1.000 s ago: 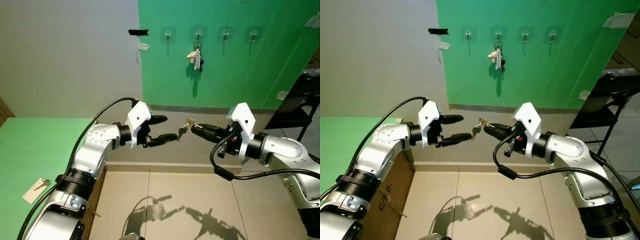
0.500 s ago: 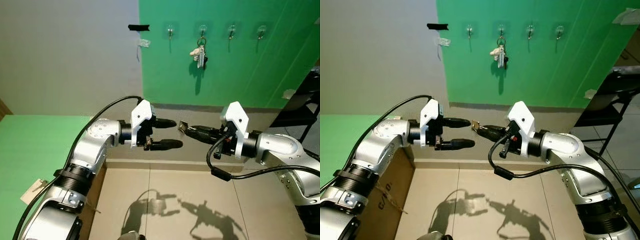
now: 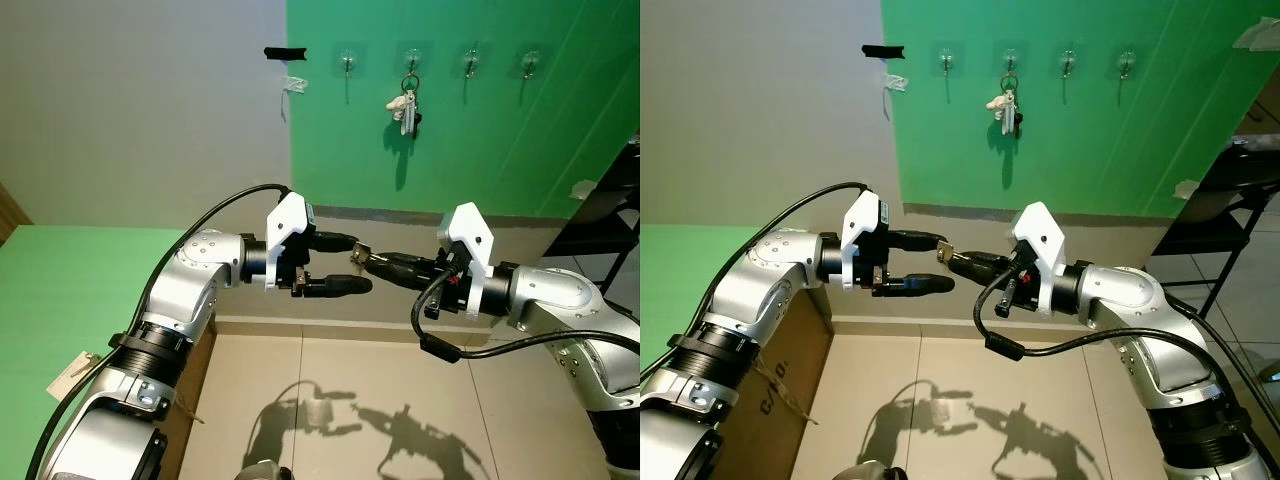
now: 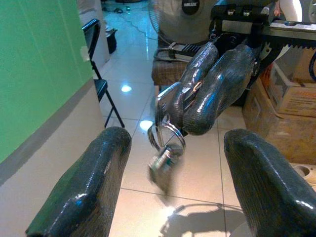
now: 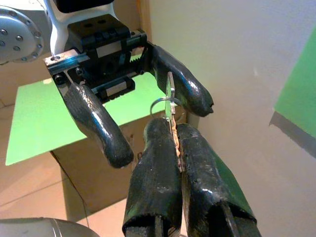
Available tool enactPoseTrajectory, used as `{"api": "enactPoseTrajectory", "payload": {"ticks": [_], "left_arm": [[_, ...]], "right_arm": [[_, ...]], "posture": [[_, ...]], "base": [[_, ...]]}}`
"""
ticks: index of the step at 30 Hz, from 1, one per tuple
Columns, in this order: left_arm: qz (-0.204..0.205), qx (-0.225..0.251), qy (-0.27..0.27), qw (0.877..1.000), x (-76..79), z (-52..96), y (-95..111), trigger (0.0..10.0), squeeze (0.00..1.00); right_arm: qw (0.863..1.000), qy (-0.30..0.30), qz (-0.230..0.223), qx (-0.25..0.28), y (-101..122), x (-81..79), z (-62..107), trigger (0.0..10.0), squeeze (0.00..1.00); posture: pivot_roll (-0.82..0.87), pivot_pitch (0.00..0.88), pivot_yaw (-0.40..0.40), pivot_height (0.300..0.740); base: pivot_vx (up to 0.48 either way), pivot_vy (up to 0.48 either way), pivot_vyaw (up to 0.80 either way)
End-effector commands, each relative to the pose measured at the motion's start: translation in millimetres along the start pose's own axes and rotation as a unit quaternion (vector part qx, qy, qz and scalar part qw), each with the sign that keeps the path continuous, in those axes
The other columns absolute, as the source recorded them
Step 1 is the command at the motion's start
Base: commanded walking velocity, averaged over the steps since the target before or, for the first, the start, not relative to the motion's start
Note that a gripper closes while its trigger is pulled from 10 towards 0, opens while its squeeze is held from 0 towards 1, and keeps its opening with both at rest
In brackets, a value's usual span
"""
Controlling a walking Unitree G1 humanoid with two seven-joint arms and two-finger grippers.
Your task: Hang keys on a hook
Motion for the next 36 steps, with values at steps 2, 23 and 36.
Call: {"api": "enactPoseTrajectory", "payload": {"ticks": [2, 23, 36], "left_arm": [[-0.006, -0.001, -0.011, 1.0, 2.7, -0.2, 2, 10.0, 0.0], [0.014, 0.004, -0.013, 1.0, 1.1, -3.3, -2, 10.0, 0.0], [0.018, 0.015, -0.007, 1.0, -0.3, -4.8, 0, 9.9, 0.0]], "right_arm": [[1.0, 0.004, 0.011, 0.017, 14, 0.8, -0.9, 0.0, 0.0], [0.998, 0.004, -0.008, 0.055, 30, 3.9, -4.5, 0.0, 0.0], [0.998, 0.01, -0.012, 0.057, 30, 2.5, -7.9, 0.0, 0.0]], "posture": [[-0.15, 0.0, 0.038, 0.74], [-0.16, 0.0, 0.032, 0.74], [-0.15, 0.0, 0.026, 0.74]], "base": [[0.0, 0.0, 0.0], [0.0, 0.0, 0.0], [0.0, 0.0, 0.0]]}}
Point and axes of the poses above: a point about 5 cm out from each wrist's last joint towards the gripper, its own z axis pointing back from the gripper into the wrist, its own y axis along the axis of the wrist's last joint, x = y × z, the point moved 2 cm from there along -z, pointing out of the wrist towards the gripper, and after that the axes turned 7 degrees about z, right-handed, at the moved point
